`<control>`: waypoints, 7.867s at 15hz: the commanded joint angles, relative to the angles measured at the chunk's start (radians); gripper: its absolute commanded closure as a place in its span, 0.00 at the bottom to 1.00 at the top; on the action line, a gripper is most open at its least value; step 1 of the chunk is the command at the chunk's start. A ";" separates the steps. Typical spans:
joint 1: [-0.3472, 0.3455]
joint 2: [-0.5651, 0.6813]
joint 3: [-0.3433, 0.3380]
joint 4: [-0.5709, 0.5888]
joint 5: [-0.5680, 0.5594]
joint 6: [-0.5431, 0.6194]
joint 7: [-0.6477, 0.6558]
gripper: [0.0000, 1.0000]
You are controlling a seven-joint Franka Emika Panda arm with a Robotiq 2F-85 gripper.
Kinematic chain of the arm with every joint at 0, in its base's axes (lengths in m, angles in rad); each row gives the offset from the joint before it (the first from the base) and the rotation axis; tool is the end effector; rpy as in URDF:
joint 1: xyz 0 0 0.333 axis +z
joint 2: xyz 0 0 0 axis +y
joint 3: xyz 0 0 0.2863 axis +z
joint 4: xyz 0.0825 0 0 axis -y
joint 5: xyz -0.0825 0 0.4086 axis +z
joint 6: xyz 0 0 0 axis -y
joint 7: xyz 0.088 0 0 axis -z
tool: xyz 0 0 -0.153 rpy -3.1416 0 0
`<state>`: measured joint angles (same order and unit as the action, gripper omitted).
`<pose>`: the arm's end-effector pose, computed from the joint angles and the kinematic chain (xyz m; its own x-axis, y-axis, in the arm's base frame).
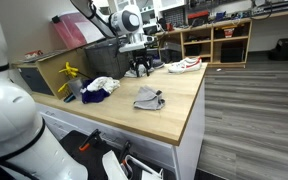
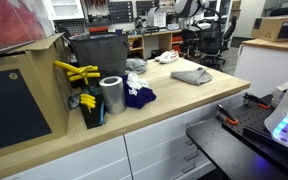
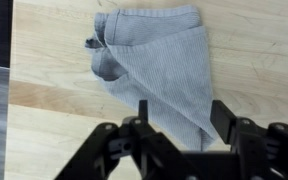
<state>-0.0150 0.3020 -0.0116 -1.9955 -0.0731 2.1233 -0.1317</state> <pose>0.5840 -0.0218 0.2062 0.9731 0.1430 -0.1806 0.1516 -0.9878 0.0346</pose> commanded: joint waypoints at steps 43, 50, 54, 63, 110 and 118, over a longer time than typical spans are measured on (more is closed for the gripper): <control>0.013 0.565 -0.063 0.566 -0.149 0.191 0.003 1.00; -0.010 0.472 -0.032 0.647 -0.089 0.074 -0.002 0.44; -0.009 0.380 0.001 0.637 -0.026 -0.066 0.010 0.16; 0.037 0.243 0.016 0.526 0.005 -0.127 0.125 0.00; 0.011 0.076 -0.041 -0.083 -0.063 0.126 0.179 0.00; 0.008 0.117 -0.049 -0.072 -0.117 0.123 0.169 0.00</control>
<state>-0.0081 0.4089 -0.0556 -2.0644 -0.1701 2.2320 0.0570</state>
